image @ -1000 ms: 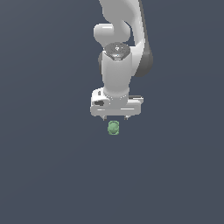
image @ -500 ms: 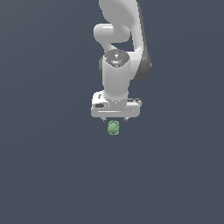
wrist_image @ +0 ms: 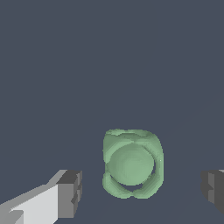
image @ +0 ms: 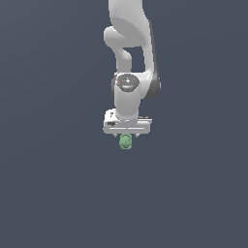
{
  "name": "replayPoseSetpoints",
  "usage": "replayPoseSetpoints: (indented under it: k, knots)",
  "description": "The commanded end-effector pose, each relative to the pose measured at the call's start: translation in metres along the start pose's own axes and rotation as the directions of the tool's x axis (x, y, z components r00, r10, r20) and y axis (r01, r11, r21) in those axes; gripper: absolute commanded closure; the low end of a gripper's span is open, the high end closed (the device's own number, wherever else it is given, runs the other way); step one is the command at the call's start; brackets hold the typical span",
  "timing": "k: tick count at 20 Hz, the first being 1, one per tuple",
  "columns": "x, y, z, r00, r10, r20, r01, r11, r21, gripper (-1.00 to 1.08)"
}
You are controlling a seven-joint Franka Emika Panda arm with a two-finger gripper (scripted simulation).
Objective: Pick up the object and move it to a goal position.
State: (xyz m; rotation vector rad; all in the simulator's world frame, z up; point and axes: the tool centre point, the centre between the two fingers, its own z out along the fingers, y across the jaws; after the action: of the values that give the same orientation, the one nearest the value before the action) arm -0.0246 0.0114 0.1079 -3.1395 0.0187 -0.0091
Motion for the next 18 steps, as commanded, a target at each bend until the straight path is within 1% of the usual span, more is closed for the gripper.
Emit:
replayPoseSetpoints:
  k: [1,11,18]
  knots:
    - [-0.005,0.001,0.01,1.0,0.005,0.003,-0.005,1.0,-0.001,-0.92]
    - [-0.009,0.001,0.022,1.0,0.007,0.006,-0.007,1.0,-0.002,-0.92]
    - [-0.011,0.001,0.054,1.0,0.008,0.006,-0.008,1.0,-0.002,-0.92]
